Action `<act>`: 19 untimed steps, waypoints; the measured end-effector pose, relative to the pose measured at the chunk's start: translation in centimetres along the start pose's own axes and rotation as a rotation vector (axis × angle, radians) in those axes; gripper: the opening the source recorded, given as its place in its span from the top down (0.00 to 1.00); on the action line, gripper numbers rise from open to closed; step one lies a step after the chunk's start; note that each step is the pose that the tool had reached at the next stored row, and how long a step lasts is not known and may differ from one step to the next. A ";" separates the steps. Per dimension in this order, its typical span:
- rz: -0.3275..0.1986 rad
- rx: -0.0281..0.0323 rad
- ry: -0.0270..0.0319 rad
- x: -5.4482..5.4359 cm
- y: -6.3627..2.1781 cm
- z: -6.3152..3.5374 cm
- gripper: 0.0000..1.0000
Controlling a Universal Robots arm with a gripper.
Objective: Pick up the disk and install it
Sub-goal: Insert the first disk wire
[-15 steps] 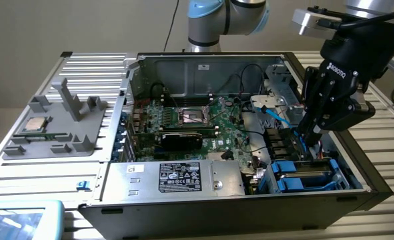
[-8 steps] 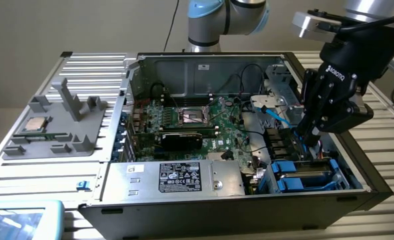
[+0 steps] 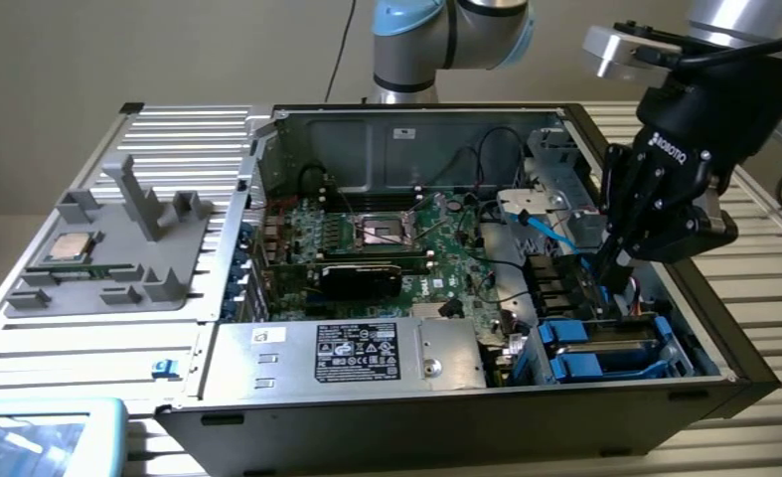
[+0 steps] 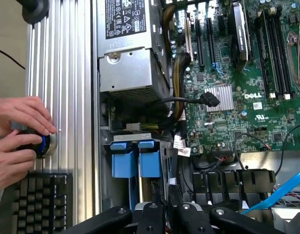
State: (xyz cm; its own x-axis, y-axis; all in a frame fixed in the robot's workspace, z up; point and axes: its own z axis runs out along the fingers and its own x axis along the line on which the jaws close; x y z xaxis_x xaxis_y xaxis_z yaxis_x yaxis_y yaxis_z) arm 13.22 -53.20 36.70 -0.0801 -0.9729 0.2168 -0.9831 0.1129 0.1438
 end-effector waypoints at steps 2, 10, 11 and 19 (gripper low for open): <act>0.000 -0.0002 -0.0002 0.0 -0.01 0.00 0.84; 0.000 -0.0002 -0.0003 0.0 -0.01 0.00 0.84; 0.000 -0.0003 -0.0002 0.0 -0.01 0.00 0.84; 0.000 -0.0002 -0.0002 0.0 -0.01 0.00 0.84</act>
State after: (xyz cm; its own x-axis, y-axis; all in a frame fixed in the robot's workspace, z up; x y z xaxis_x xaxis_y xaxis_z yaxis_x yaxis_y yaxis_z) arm 13.23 -53.21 36.70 -0.0798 -0.9730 0.2165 -0.9831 0.1127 0.1441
